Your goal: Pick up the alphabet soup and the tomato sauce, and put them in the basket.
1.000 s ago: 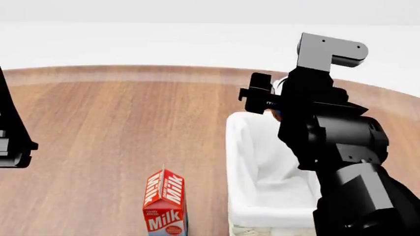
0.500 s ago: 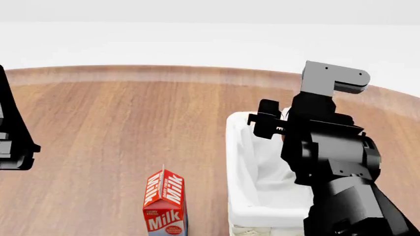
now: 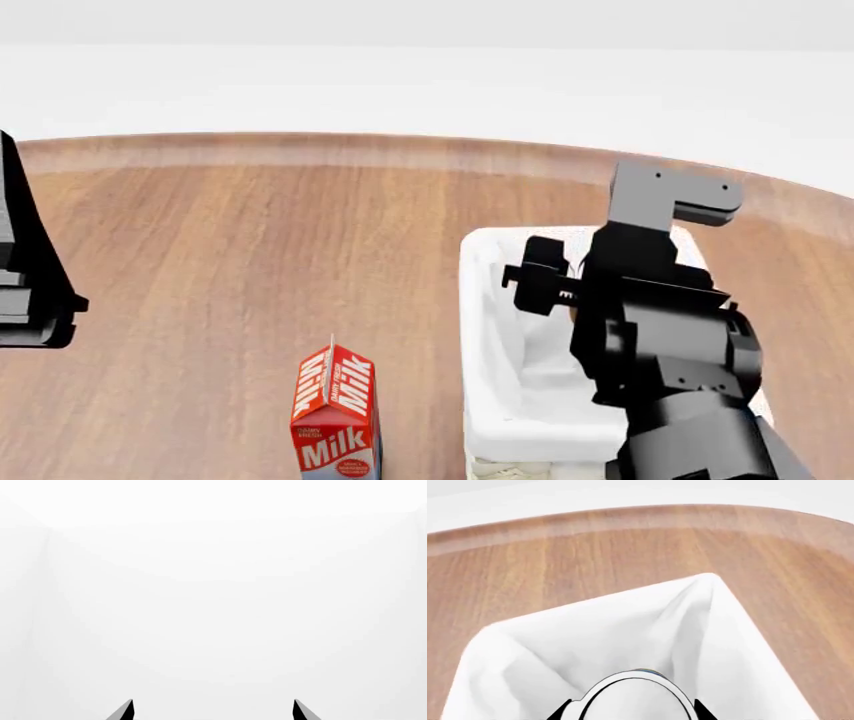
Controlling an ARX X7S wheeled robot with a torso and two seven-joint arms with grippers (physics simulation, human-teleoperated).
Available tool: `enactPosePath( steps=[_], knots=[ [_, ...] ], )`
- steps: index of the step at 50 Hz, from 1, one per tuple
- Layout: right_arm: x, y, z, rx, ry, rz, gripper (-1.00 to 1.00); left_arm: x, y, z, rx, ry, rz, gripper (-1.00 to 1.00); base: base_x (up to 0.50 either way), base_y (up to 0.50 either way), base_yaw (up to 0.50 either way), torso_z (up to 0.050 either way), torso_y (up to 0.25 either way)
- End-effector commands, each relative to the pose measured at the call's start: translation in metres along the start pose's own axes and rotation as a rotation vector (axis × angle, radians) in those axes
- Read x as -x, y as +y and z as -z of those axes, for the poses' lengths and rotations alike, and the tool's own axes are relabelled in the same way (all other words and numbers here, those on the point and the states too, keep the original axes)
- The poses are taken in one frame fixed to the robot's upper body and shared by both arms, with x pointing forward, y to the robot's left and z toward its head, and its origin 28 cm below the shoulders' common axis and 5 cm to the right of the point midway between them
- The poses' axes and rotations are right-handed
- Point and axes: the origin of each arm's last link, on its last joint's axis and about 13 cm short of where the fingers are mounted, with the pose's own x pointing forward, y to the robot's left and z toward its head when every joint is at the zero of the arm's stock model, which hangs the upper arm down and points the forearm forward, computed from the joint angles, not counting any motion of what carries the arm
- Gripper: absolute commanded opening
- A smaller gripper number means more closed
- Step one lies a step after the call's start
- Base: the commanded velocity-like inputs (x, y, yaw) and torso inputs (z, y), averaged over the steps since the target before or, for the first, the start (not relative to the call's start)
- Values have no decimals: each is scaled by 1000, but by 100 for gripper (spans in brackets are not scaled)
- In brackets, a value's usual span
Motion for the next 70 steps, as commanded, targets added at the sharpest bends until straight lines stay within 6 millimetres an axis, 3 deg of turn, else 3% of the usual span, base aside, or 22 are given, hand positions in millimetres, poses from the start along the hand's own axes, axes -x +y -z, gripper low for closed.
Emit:
enactPosePath(
  steps=[1, 23, 24, 49, 58, 63, 70],
  knots=[
    [-1, -3, 0, 38, -7, 7, -100, 0, 0, 0, -1, 0, 0, 100, 0, 0, 0, 0, 0],
    [-2, -4, 2, 34, 1, 18, -100, 0, 0, 0, 0, 0, -2, 100, 0, 0, 0, 0, 0],
    [-1, -5, 2, 31, 5, 21, 100, 0, 0, 1, 0, 1, -1, 100, 0, 0, 0, 0, 0],
    [0, -4, -4, 48, -12, 18, 100, 0, -1, 1, 5, 1, 1, 100, 0, 0, 0, 0, 0],
    [17, 1, -45, 75, -108, -22, 100, 0, -1, -1, 6, -1, 1, 100, 0, 0, 0, 0, 0],
    [36, 1, -72, 106, -178, -73, 100, -1, 0, -2, 6, -2, -3, 100, 0, 0, 0, 0, 0],
    [62, 0, -92, 167, -234, -138, 100, 0, 0, -1, 5, -2, -2, 100, 0, 0, 0, 0, 0]
  ],
)
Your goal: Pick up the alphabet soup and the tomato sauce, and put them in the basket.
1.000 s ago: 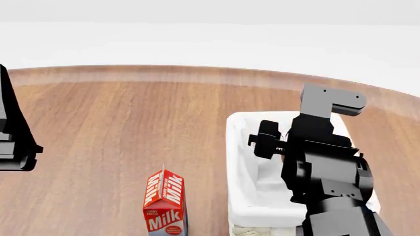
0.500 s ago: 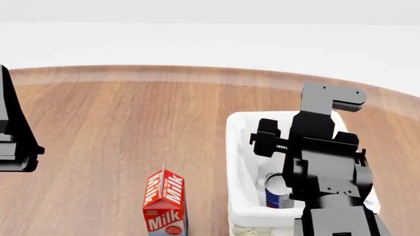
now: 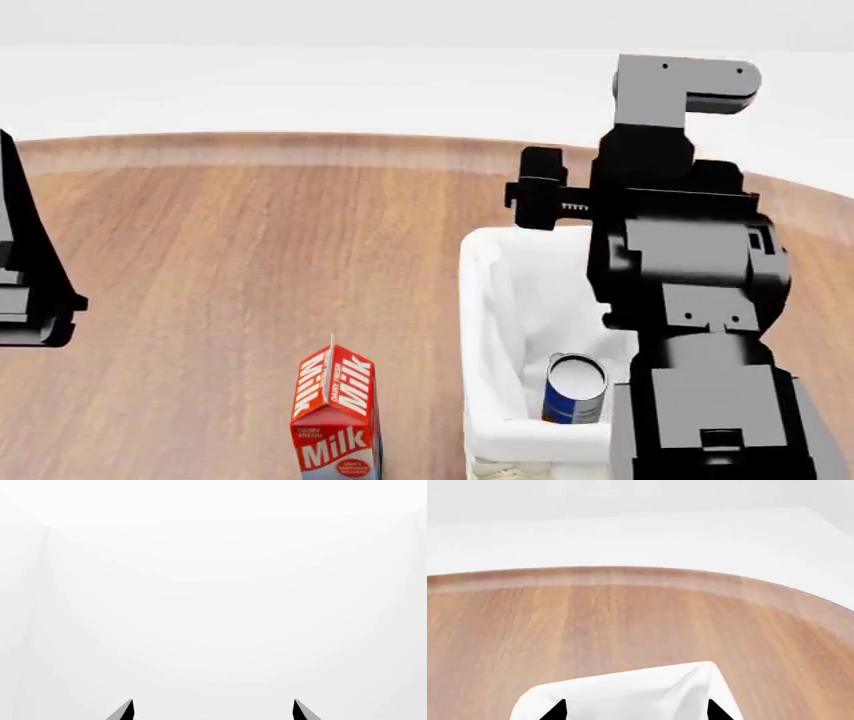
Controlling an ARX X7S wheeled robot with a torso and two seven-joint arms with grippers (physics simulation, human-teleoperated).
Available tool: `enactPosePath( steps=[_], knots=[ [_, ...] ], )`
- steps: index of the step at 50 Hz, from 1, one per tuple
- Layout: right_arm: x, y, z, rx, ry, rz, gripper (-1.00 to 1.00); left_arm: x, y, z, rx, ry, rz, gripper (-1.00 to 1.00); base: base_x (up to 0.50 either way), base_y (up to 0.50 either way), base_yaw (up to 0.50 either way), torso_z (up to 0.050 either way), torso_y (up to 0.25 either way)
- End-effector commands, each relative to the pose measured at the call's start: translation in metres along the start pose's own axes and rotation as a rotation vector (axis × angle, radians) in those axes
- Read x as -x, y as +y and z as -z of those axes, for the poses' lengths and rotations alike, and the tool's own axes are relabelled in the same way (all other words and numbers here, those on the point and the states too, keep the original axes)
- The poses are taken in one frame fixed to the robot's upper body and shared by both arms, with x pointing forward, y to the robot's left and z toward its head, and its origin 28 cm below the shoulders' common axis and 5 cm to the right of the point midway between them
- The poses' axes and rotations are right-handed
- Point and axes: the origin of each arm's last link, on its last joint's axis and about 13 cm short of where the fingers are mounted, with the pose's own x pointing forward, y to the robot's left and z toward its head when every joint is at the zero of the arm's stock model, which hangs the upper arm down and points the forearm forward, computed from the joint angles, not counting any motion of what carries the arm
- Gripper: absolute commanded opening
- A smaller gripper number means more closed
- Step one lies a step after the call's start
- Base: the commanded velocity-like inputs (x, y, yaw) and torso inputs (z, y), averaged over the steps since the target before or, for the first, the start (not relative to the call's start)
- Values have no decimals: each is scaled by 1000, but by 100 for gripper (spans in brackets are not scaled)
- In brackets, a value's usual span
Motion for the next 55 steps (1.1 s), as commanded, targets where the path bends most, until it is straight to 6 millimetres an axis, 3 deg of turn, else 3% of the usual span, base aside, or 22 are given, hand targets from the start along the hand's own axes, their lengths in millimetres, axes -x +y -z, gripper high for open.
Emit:
enactPosePath(
  steps=[1, 14, 27, 34, 40, 46, 55],
  knots=[
    [30, -1, -39, 75, -87, -93, 100, 0, 0, -1, 1, -1, -2, 100, 0, 0, 0, 0, 0],
    [74, 6, -61, 190, -180, -248, 100, 0, -1, 1, 2, 2, 0, 100, 0, 0, 0, 0, 0],
    [141, 14, -68, 342, -263, -392, 100, 0, -2, -1, 0, 3, 6, 100, 0, 0, 0, 0, 0],
    [160, 18, -56, 376, -242, -504, 100, -1, -2, -1, -2, 5, 6, 100, 0, 0, 0, 0, 0],
    [188, 23, -29, 522, -200, -592, 100, -1, -2, -2, -3, 2, 5, 100, 0, 0, 0, 0, 0],
    [202, 27, 2, 533, -118, -705, 100, 1, -2, -2, -4, 4, 7, 100, 0, 0, 0, 0, 0],
    [227, 25, 18, 619, -34, -804, 100, 1, -3, -2, -3, 5, 7, 100, 0, 0, 0, 0, 0]
  ],
)
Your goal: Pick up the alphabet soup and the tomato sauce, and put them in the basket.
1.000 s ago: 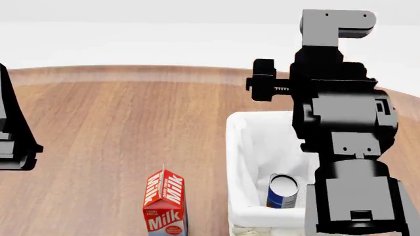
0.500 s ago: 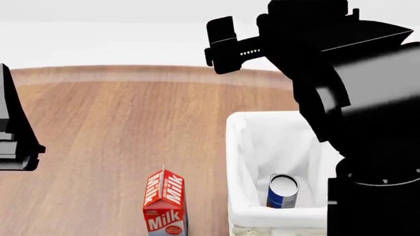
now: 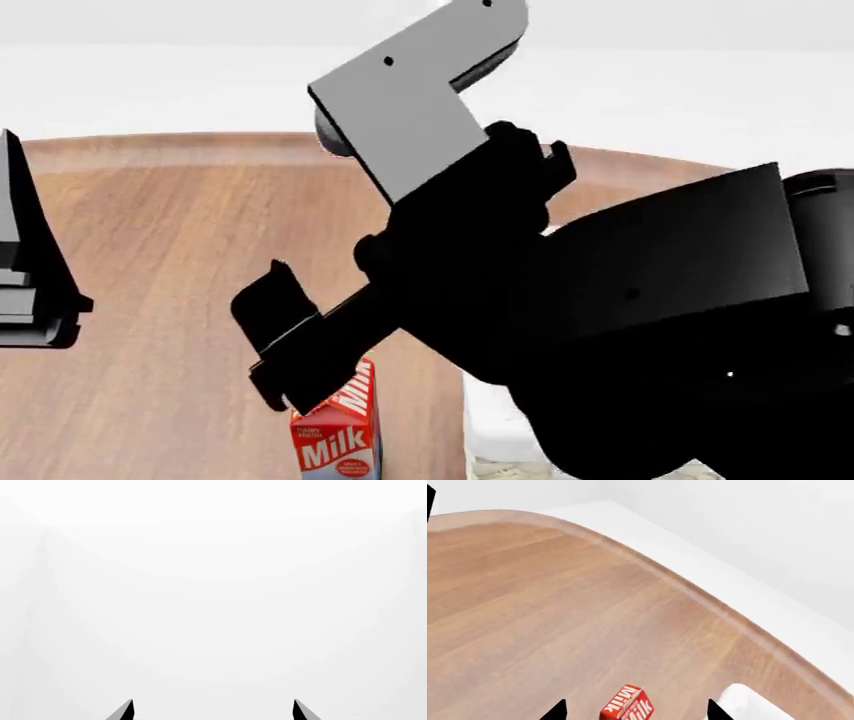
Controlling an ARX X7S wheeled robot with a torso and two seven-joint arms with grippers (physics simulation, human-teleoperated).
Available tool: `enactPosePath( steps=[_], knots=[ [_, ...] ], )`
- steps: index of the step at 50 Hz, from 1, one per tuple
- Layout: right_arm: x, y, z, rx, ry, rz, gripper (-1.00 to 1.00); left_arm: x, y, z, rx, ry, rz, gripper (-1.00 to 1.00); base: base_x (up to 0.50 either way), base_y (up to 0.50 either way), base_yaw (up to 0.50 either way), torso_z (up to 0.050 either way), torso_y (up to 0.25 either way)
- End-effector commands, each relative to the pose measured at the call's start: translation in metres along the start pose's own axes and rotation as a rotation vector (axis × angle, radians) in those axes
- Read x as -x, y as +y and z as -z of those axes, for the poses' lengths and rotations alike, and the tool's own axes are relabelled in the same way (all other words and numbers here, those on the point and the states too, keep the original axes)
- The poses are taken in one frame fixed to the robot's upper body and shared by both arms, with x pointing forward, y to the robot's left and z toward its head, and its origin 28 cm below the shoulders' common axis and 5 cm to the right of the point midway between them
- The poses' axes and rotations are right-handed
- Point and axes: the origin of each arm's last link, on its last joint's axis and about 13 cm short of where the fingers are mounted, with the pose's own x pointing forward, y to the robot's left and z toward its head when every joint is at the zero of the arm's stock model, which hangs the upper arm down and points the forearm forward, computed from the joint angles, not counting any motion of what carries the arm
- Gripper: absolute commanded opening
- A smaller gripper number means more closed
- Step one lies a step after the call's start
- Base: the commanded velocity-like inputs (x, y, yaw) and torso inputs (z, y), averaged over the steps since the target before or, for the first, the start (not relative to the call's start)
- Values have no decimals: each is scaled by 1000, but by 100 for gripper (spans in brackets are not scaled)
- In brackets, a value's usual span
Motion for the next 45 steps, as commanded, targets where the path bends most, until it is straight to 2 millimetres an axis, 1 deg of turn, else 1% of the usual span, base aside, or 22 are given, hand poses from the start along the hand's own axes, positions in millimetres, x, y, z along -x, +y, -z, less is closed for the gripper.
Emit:
enactPosePath(
  steps=[1, 2, 4, 6, 12, 13, 14, 16, 17, 18, 26, 27, 28, 30, 31, 33, 35, 36, 37, 40, 44, 45],
  knots=[
    [28, 33, 27, 76, 114, -180, 100, 1, 0, 0, 0, 0, 1, 100, 0, 0, 0, 0, 0],
    [30, 37, 31, 87, 127, -194, 100, 1, -1, 0, 0, 1, 1, 100, 0, 0, 0, 0, 0],
    [34, 40, 30, 109, 144, -216, 100, 1, -1, 0, 0, 2, 1, 100, 0, 0, 0, 0, 0],
    [37, 48, 39, 131, 159, -242, 100, 1, -1, 1, 0, 2, 1, 100, 0, 0, 0, 0, 0],
    [46, 57, 47, 142, 179, -268, 100, 1, -1, 0, 0, 1, 4, 100, 0, 0, 0, 0, 0],
    [49, 57, 42, 142, 181, -276, 100, 1, -1, 0, 0, 1, 3, 100, 0, 0, 0, 0, 0],
    [48, 59, 48, 145, 183, -276, 100, 1, -1, 0, 1, 2, 2, 100, 0, 0, 0, 0, 0],
    [49, 63, 51, 149, 191, -292, 100, 2, -2, 0, 0, 3, 4, 100, 0, 0, 0, 0, 0],
    [52, 62, 45, 152, 194, -295, 100, 2, -2, 0, 1, 3, 5, 100, 0, 0, 0, 0, 0],
    [51, 64, 52, 151, 194, -296, 100, 1, -2, 0, 0, 3, 5, 100, 0, 0, 0, 0, 0],
    [58, 74, 62, 147, 232, -337, 100, 0, 0, -2, -2, -1, 1, 100, 0, 0, 0, 0, 0],
    [62, 73, 55, 146, 243, -343, 100, 0, 0, -2, -3, -1, 0, 100, 0, 0, 0, 0, 0],
    [62, 77, 66, 137, 264, -348, 100, 0, 0, -2, -3, 0, 1, 100, 0, 0, 0, 0, 0],
    [65, 80, 72, 136, 289, -347, 100, 1, 0, -2, -5, 1, 2, 100, 0, 0, 0, 0, 0],
    [68, 79, 66, 122, 296, -344, 100, 1, 0, -2, -5, 0, 0, 100, 0, 0, 0, 0, 0],
    [69, 82, 76, 121, 307, -347, 100, 0, 0, -2, -2, -1, -3, 100, 0, 0, 0, 0, 0],
    [71, 85, 81, 112, 328, -339, 100, 0, -1, -3, -3, -1, 1, 100, 0, 0, 0, 0, 0],
    [72, 86, 82, 108, 343, -334, 100, 0, -1, -3, -3, -2, 3, 100, 0, 0, 0, 0, 0],
    [74, 85, 79, 83, 369, -303, 100, 0, -1, -3, -4, -1, 5, 100, 0, 0, 0, 0, 0],
    [74, 89, 94, 55, 398, -289, 100, -1, 0, -4, -4, -5, 0, 100, 0, 0, 0, 0, 0],
    [78, 93, 97, 33, 414, -287, 100, -1, -1, -3, -6, -3, 4, 100, 0, 0, 0, 0, 0],
    [79, 95, 101, 18, 428, -280, 100, -1, -1, -3, -3, -3, 3, 100, 0, 0, 0, 0, 0]
  ],
)
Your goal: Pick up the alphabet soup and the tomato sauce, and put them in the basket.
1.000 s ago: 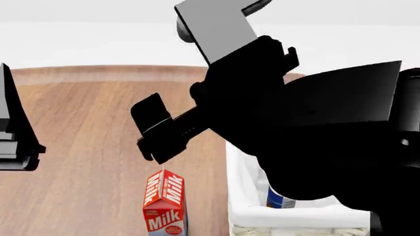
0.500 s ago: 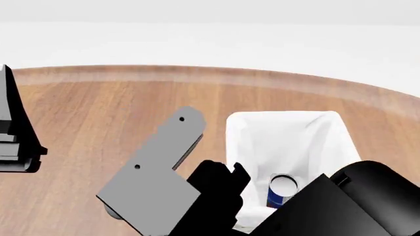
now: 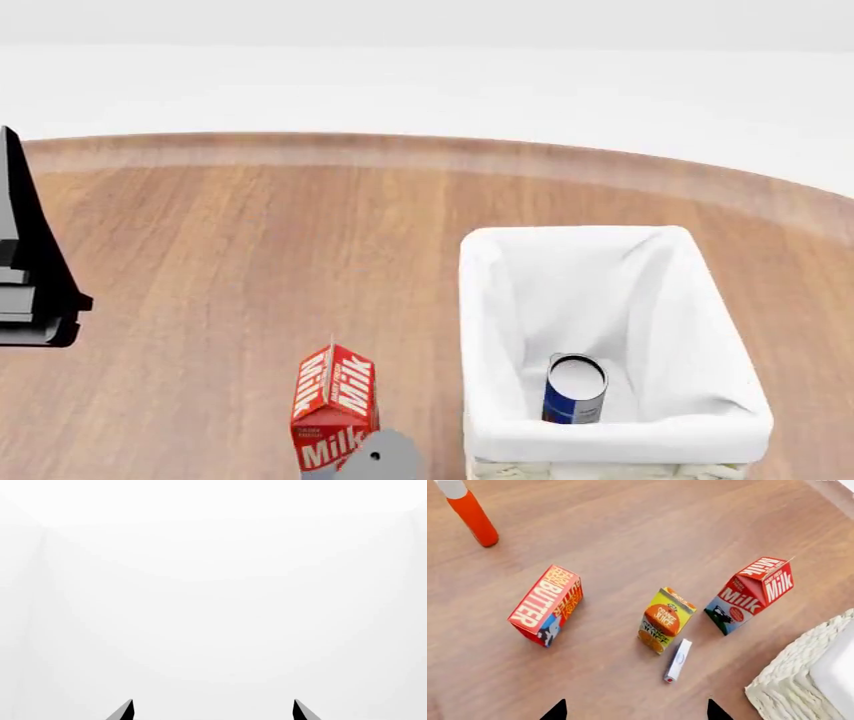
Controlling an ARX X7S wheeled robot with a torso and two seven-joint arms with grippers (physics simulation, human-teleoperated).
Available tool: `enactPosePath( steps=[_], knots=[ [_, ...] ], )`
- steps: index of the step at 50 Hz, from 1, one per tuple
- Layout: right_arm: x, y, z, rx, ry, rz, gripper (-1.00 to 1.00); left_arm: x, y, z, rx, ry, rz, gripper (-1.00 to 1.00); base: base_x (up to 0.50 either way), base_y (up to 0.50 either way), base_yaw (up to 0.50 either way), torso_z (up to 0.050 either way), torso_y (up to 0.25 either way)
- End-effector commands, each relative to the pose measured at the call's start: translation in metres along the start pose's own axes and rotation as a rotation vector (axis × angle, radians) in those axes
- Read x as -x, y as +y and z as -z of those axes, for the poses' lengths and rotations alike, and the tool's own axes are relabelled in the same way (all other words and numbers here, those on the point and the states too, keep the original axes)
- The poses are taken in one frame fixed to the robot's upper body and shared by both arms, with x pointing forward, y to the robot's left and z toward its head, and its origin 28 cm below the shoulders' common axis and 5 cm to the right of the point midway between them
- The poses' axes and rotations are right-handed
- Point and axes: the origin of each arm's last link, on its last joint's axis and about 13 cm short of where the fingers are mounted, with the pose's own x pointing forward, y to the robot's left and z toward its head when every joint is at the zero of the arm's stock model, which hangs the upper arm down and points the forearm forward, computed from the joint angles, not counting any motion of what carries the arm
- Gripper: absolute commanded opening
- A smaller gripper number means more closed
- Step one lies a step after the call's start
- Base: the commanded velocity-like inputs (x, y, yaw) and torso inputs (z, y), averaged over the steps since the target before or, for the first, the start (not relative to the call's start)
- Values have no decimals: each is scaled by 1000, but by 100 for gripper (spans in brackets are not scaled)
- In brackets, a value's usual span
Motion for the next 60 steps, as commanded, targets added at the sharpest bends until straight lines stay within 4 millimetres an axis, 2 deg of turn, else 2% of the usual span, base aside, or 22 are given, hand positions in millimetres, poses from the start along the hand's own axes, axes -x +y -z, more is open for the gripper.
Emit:
enactPosePath(
  steps=[1, 9, 17, 23, 29, 31, 37, 42, 47, 51, 60],
  knots=[
    [1, 16, 22, -98, 90, 10, 100, 0, 0, 0, -1, -1, 1, 100, 0, 0, 0, 0, 0],
    [3, 36, 34, -139, 119, 12, 100, 1, 0, 1, -1, 2, -1, 100, 0, 0, 0, 0, 0],
    [8, 35, 33, -176, 128, 53, 100, 1, -1, 1, -1, 2, 0, 100, 0, 0, 0, 0, 0],
    [5, 40, 41, -183, 133, 42, 100, 1, 0, 0, 0, 1, -2, 100, 0, 0, 0, 0, 0],
    [-3, 38, 46, -188, 139, 44, 100, 2, -1, 1, 0, 3, 0, 100, 0, 0, 0, 0, 0],
    [0, 36, 42, -191, 139, 47, 100, 2, -1, 1, -1, 2, 0, 100, 0, 0, 0, 0, 0],
    [-14, 37, 53, -200, 145, 43, 100, 2, -1, 2, -1, 3, 0, 100, 0, 0, 0, 0, 0],
    [-15, 32, 51, -206, 142, 47, 100, 2, 0, 1, -1, 3, -1, 100, 0, 0, 0, 0, 0],
    [-26, 31, 61, -223, 142, 44, 100, 2, 0, 1, 0, 2, -3, 100, 0, 0, 0, 0, 0],
    [-25, 27, 58, -238, 129, 44, 100, 2, 0, 1, -2, 2, -1, 100, 0, 0, 0, 0, 0],
    [-37, 24, 68, -249, 119, 36, 100, 3, 0, 3, 2, 6, -3, 100, 0, 0, 0, 0, 0]
  ],
)
